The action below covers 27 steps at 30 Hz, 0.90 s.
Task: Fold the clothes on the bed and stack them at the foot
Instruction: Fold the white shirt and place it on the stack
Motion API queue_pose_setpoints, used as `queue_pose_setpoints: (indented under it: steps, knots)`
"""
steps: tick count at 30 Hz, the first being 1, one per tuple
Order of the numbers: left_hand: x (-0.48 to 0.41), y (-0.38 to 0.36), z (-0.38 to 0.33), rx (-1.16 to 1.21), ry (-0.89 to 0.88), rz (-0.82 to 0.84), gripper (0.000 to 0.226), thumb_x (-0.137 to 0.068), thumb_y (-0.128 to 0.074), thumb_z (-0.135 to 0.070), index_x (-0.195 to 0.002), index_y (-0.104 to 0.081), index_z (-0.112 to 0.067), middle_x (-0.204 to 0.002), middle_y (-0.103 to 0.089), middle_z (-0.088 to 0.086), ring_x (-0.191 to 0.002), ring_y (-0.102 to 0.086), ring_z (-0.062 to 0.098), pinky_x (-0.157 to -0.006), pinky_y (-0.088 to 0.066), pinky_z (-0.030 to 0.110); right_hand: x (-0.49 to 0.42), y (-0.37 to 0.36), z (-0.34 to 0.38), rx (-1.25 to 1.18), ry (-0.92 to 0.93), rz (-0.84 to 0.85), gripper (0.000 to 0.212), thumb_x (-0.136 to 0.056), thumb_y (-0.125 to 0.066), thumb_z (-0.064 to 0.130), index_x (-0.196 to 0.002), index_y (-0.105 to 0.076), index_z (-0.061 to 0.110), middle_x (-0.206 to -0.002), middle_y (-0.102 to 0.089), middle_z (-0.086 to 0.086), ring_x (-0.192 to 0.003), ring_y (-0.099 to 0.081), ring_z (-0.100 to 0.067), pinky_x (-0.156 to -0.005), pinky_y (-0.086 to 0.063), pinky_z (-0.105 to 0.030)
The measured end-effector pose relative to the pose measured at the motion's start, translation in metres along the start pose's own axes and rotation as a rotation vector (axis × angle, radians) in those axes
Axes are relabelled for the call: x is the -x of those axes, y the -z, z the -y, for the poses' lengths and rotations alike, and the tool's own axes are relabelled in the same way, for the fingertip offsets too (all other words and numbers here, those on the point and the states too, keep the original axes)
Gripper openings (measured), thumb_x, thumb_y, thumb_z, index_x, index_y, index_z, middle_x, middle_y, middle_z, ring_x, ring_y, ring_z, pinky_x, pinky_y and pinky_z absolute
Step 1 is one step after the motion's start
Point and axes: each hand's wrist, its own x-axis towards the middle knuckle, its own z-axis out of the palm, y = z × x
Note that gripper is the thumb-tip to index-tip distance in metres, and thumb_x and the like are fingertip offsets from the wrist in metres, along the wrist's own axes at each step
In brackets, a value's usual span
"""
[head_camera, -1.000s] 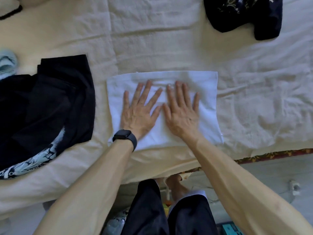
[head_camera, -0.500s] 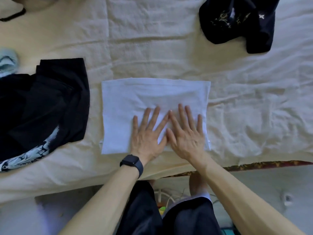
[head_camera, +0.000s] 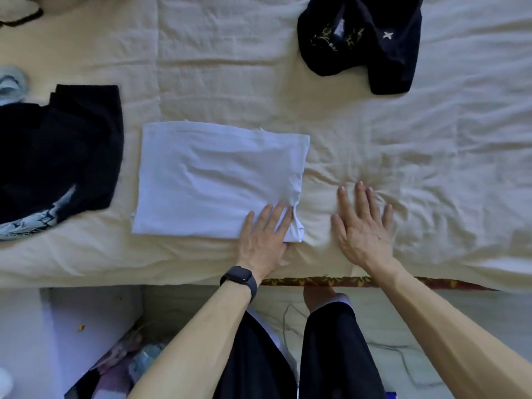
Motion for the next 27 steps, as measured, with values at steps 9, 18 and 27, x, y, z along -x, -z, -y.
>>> queue_pose_setpoints:
  steps: [9, 18, 27]
  knots:
    - [0.023, 0.059, -0.010, 0.632, 0.391, -0.488, 0.018, -0.088, -0.055, -0.027, -0.095, -0.070, -0.023, -0.073, -0.064, -0.006, -0.066, -0.060, 0.022, -0.055, -0.038, 0.030, -0.001, 0.055, 0.038, -0.603, -0.117, -0.006, 0.047, -0.098, -0.051, 0.052, -0.134, -0.055, 0.023, -0.130, -0.060, 0.001, -0.122, -0.056, -0.023, -0.099, -0.047, -0.041]
    - [0.035, 0.072, 0.013, 1.100, 0.700, -0.529, 0.012, -0.097, -0.057, -0.041, -0.104, -0.063, -0.034, -0.080, -0.064, -0.022, -0.073, -0.063, 0.000, -0.064, -0.045, 0.018, -0.080, 0.093, 0.111, -1.220, -0.288, 0.369, 0.039, -0.094, -0.068, 0.044, -0.111, -0.067, 0.009, -0.096, -0.071, -0.007, -0.088, -0.073, -0.024, -0.080, -0.061, -0.039]
    - [0.058, 0.058, 0.049, 1.318, 0.798, -0.556, 0.014, -0.098, -0.058, -0.033, -0.091, -0.053, -0.044, -0.078, -0.069, -0.021, -0.067, -0.064, -0.004, -0.060, -0.039, 0.005, -0.111, 0.102, 0.153, -0.957, -0.226, 0.231, 0.009, -0.077, -0.071, 0.022, -0.070, -0.074, 0.017, -0.064, -0.073, 0.002, -0.064, -0.074, -0.018, -0.057, -0.059, -0.027]
